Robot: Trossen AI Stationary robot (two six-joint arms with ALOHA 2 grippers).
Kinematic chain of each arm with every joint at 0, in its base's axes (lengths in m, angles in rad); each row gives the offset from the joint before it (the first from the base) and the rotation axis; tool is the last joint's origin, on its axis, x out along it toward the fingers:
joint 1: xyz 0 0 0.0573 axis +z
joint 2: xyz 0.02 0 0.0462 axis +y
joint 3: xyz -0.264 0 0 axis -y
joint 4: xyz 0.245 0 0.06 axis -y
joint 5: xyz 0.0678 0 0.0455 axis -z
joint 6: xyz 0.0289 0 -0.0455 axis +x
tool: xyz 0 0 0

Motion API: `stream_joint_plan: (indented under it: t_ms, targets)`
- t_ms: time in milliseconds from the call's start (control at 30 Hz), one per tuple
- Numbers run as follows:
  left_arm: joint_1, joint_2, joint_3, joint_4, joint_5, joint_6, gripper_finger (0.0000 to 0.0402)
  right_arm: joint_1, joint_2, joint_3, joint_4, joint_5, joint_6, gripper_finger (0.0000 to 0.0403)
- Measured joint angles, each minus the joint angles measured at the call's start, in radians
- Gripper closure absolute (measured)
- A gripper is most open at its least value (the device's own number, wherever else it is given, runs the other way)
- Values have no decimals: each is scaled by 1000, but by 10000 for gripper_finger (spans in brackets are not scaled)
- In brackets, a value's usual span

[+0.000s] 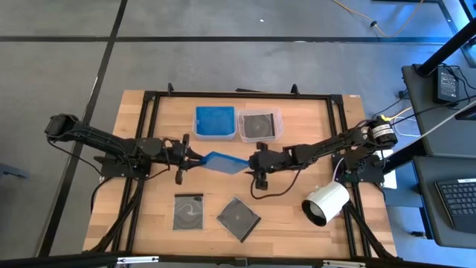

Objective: Pick & place jewel cases by type
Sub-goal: Put the blue CD case into the left transparent bin

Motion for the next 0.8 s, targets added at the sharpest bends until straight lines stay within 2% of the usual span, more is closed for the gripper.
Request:
stream_joint_plan:
  t_ms: [67, 133, 267, 333, 600, 800]
  targets:
    - [0, 0, 0, 21, -20, -2, 357, 0, 0, 0, -63, 46, 7, 202]
    - [-1, 2, -1, 48, -100, -34, 357, 0, -1, 0, -104, 74, 42, 194]
    - [2, -2, 3, 115, -450, -121, 353, 0, -1, 0, -124, 86, 75, 189]
    - [4, 2, 1, 109, -529, -110, 354, 0, -1, 0, -123, 86, 75, 191]
    - [109, 0, -1, 175, -513, -132, 358, 0, -1, 0, -123, 87, 48, 193]
    - [233, 13, -79, 288, -444, -199, 360, 0, -1, 0, -122, 87, 49, 193]
